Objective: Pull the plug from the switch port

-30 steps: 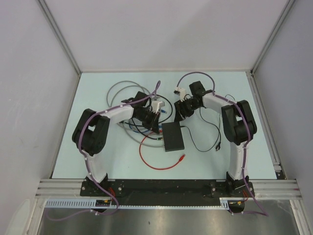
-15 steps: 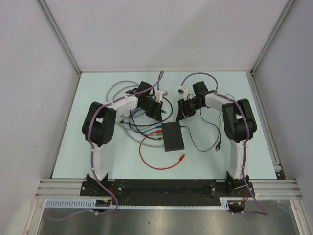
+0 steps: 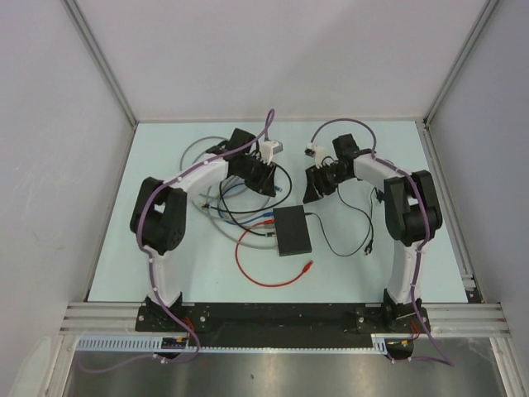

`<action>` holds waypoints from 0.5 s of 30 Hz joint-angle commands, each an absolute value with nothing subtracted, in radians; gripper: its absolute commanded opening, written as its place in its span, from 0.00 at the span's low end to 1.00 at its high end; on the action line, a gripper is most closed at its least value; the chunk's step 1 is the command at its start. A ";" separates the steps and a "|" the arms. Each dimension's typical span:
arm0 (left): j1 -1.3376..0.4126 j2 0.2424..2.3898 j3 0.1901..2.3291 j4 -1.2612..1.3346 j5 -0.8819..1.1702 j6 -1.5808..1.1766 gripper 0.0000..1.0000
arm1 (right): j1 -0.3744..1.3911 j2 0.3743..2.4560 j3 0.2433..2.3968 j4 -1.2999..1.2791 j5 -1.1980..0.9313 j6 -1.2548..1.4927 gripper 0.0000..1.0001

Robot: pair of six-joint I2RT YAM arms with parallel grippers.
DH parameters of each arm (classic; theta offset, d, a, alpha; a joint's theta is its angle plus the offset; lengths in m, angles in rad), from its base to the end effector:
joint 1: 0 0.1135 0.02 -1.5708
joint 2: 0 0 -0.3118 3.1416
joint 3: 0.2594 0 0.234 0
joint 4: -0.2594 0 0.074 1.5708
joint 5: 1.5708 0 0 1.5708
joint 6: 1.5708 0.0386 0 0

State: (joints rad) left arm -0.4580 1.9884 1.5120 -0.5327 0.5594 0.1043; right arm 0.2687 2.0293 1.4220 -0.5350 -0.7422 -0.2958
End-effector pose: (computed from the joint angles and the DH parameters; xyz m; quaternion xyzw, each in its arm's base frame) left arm 0.3782 -0.2093 0.2578 0.3297 0.8660 -0.3080 0.2156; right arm 0.3985 0.1368 0.2201 -0.3277 0.8531 0.3516 0.2029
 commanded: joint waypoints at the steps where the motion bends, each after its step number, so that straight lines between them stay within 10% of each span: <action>1: -0.463 1.841 1.445 -0.506 0.564 0.066 0.38 | 0.255 1.869 1.428 -0.630 -0.775 -0.530 0.54; 9: -0.541 1.828 1.332 -0.471 0.647 0.066 0.07 | 0.308 1.744 1.326 -0.686 -0.672 -0.871 0.50; 15: -0.549 1.922 1.367 -0.469 0.698 0.035 0.02 | 0.327 1.608 0.987 -0.272 -0.542 -0.986 0.49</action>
